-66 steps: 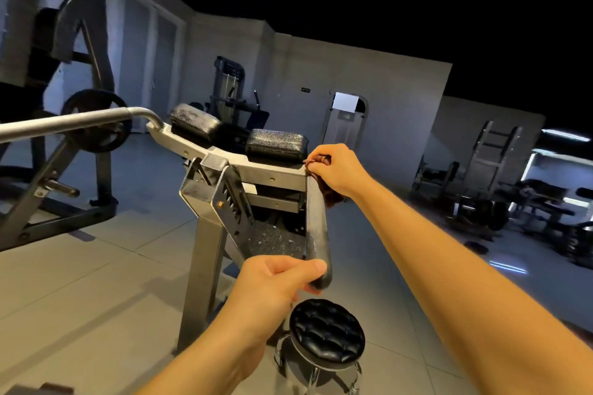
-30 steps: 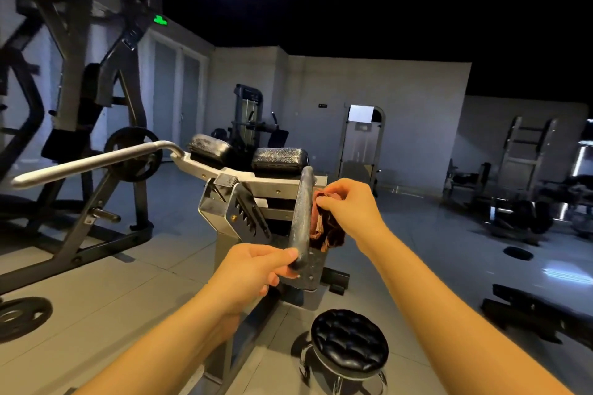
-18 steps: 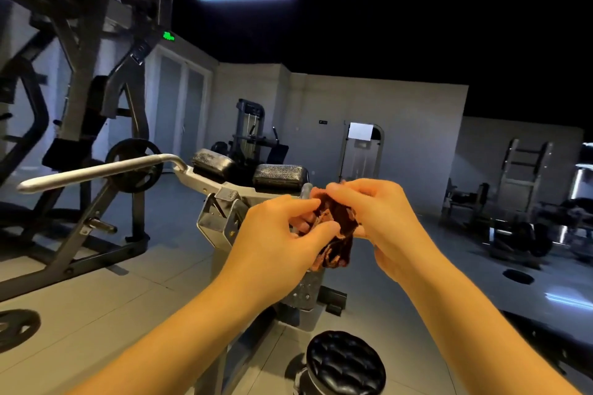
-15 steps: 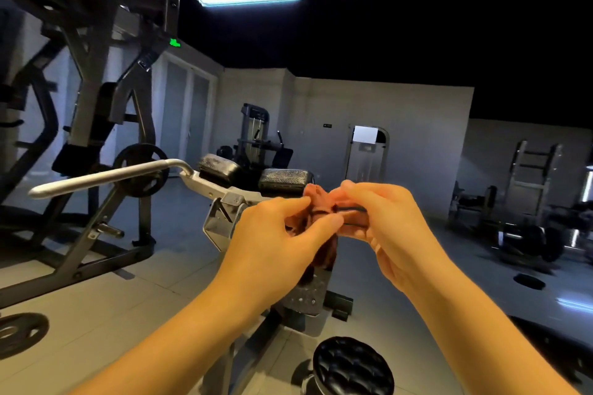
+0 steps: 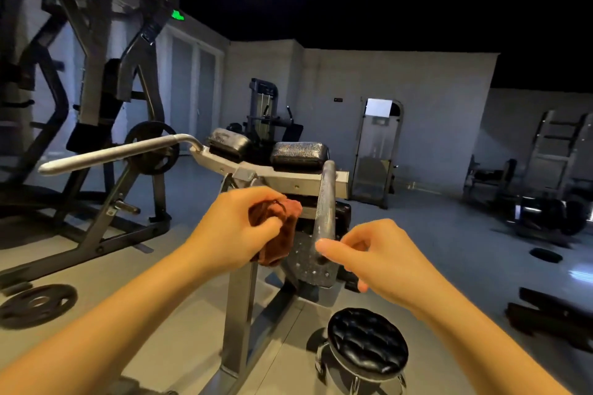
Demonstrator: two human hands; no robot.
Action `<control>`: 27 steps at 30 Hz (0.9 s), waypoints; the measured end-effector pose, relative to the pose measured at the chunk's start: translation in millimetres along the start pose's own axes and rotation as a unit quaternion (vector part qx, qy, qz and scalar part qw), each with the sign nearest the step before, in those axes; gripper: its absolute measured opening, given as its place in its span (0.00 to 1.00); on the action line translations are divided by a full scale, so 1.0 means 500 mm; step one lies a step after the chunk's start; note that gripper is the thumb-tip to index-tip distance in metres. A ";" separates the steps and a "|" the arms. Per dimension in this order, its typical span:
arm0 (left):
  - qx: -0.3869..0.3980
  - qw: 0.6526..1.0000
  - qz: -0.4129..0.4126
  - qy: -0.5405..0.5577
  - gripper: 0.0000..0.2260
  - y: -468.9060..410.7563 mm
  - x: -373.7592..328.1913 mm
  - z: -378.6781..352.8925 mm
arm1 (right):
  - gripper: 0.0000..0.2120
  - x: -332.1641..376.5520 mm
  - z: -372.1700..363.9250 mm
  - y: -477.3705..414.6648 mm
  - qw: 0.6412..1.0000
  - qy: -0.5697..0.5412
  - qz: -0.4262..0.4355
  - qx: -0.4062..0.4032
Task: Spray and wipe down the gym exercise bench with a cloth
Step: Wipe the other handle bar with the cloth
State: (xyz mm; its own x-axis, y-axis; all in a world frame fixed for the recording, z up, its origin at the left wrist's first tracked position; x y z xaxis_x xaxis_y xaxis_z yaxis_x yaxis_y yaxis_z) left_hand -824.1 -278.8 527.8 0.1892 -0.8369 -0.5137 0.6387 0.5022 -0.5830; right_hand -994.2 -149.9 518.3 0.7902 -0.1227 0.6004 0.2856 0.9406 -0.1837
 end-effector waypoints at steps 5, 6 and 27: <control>0.013 0.992 -0.053 0.115 0.13 0.005 -0.014 -0.084 | 0.23 0.007 -0.025 -0.018 0.999 0.021 0.020 -0.020; 0.005 0.990 -0.053 0.133 0.12 0.003 -0.011 -0.087 | 0.22 0.006 -0.028 -0.020 0.999 0.028 0.020 -0.021; 0.049 0.986 -0.103 0.126 0.10 -0.006 0.011 -0.105 | 0.17 -0.016 -0.039 -0.011 0.999 -0.004 0.005 -0.033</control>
State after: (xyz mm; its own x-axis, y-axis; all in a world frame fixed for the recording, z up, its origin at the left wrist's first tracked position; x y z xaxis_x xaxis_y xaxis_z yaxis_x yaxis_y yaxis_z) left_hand -863.9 -273.3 493.7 -0.1341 -0.8321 -0.5382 0.7162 0.2940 -0.6330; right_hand -991.9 -160.4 499.4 0.7892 -0.1108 0.6041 0.3132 0.9187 -0.2407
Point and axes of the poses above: each hand's wrist, its own y-axis away from the middle knuckle, its own z-axis out of the back of the hand, x = y × z, the point moved 7 cm from there along -y, towards the middle knuckle, and after that the axes turned 8 degrees about x, right-handed, at the moved point
